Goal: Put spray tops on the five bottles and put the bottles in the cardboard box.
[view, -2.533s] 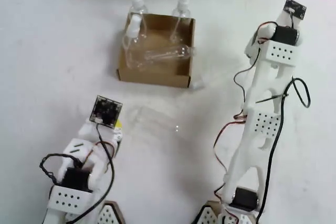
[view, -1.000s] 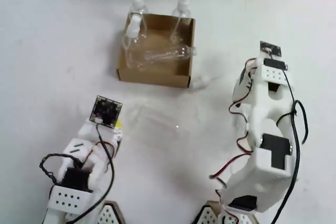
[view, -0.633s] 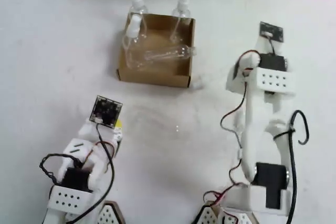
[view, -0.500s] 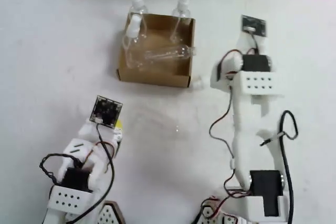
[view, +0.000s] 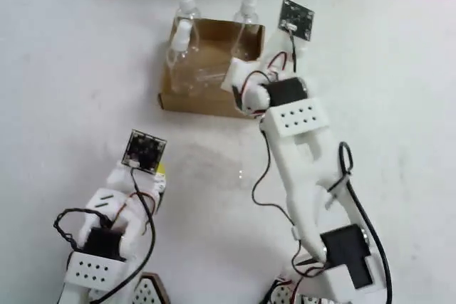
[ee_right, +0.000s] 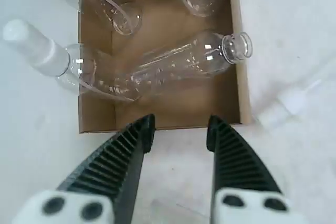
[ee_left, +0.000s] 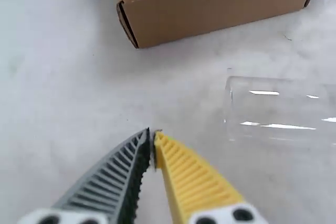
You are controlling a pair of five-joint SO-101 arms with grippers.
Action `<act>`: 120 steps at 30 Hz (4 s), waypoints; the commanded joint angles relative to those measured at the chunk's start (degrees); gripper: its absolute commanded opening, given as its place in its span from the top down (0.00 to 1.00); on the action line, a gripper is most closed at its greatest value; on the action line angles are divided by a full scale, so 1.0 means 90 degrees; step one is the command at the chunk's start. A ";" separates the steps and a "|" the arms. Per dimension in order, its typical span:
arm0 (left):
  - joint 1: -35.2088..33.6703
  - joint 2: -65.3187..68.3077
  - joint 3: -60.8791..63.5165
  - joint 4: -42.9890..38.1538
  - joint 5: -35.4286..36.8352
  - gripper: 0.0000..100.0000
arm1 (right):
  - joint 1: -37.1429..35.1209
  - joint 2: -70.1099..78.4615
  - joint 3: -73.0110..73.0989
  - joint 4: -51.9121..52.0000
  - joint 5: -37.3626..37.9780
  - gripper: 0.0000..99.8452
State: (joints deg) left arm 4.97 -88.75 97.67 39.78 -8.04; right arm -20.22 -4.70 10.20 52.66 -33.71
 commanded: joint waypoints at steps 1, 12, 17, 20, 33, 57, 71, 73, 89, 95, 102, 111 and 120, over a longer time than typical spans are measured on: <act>-0.0073 -0.0054 -0.0029 0.0029 -0.0039 0.97 | -0.0044 0.0357 -0.0098 -0.0718 -0.0342 0.87; -0.0073 -0.0054 -0.0029 0.0000 -0.0039 0.97 | -0.0317 0.1363 -0.0098 -0.1890 -0.1641 0.77; -0.0073 -0.0054 -0.0029 0.0000 -0.0039 0.97 | -0.0317 0.1802 -0.0098 -0.2339 -0.1983 0.71; -0.0073 -0.0054 -0.0029 0.0010 -0.0039 0.97 | -0.0317 0.1998 -0.0098 -0.2691 -0.2159 0.67; -0.0073 -0.0054 -0.0029 0.0039 -0.0039 0.97 | -0.0278 0.2672 -0.0098 -0.3951 -0.2188 0.61; -0.0073 -0.0054 -0.0029 0.0039 -0.0039 0.98 | 0.0083 0.2857 -0.0186 -0.4215 -0.2120 0.97; -0.0073 -0.0054 -0.0029 0.0039 -0.0039 0.98 | 0.0024 0.2857 -0.0195 -0.4215 -0.2178 0.88; -0.0073 -0.0054 -0.0029 0.0039 -0.0039 0.98 | -0.0024 0.2857 -0.0195 -0.4215 -0.2178 0.80; -0.0073 -0.0054 -0.0029 0.0039 -0.0039 0.98 | -0.0210 0.3521 -0.0361 -0.5670 -0.2198 0.62; -0.0073 -0.0054 -0.0029 0.0049 -0.0039 0.98 | -0.0073 0.4254 -0.1074 -0.5866 -0.2198 0.62; -0.0073 -0.0054 -0.0029 0.0049 -0.0039 0.98 | -0.0054 0.4391 -0.1201 -0.5895 -0.2198 0.62; -0.0073 -0.0054 -0.0029 0.0049 -0.0039 0.98 | -0.0024 0.4449 -0.1280 -0.5875 -0.2530 0.68; -0.0073 -0.0054 -0.0029 0.0156 -0.0039 0.98 | 0.0073 0.4762 -0.1485 -0.5866 -0.2530 0.85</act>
State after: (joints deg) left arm 4.70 -88.75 97.67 40.92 -8.04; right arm -20.31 38.29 -0.70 0.09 -56.22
